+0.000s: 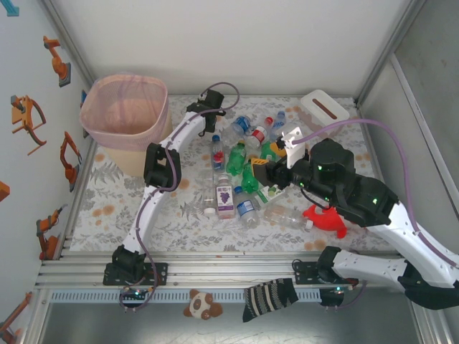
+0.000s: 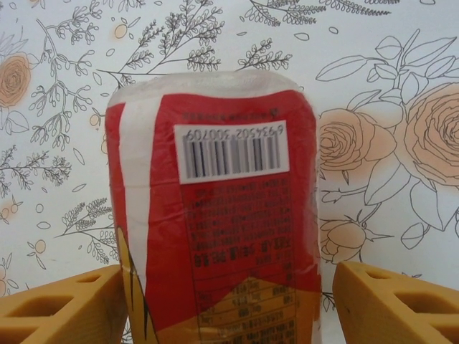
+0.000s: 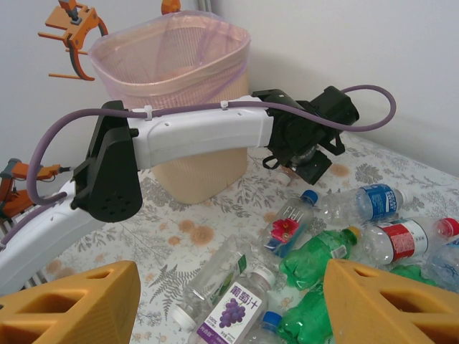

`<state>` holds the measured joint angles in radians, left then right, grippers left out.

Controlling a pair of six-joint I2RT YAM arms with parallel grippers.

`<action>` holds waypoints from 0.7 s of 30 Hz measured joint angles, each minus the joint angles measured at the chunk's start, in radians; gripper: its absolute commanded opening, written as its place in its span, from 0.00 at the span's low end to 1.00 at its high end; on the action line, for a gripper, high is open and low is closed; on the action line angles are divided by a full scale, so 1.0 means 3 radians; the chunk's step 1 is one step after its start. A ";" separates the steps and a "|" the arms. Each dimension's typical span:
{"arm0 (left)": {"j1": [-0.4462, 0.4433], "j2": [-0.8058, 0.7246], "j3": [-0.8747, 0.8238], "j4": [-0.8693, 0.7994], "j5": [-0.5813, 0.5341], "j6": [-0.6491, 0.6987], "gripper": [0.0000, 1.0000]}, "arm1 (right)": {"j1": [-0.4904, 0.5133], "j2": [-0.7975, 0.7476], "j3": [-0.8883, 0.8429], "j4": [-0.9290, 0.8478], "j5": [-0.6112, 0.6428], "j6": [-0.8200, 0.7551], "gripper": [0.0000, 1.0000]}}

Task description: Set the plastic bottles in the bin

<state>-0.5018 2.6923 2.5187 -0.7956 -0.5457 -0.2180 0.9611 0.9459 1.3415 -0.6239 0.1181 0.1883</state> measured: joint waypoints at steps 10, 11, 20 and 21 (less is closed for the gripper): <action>0.0015 0.0011 0.0000 -0.0043 0.0080 -0.0053 0.68 | 0.0000 0.0000 0.0000 0.0000 -0.0001 0.0000 0.68; 0.0018 0.0011 0.0000 -0.0043 0.0080 -0.0056 0.67 | 0.0000 0.0000 0.0000 0.0000 -0.0001 0.0000 0.68; 0.0018 0.0006 -0.0004 -0.0041 0.0097 -0.0051 0.62 | 0.0000 0.0000 0.0000 0.0000 -0.0001 0.0000 0.67; 0.0018 0.0000 -0.0008 -0.0041 0.0104 -0.0048 0.62 | 0.0000 0.0000 0.0000 0.0000 -0.0001 0.0000 0.68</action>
<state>-0.4965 2.6923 2.5164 -0.8078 -0.5144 -0.2325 0.9611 0.9459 1.3415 -0.6239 0.1177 0.1883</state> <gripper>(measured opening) 0.629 0.676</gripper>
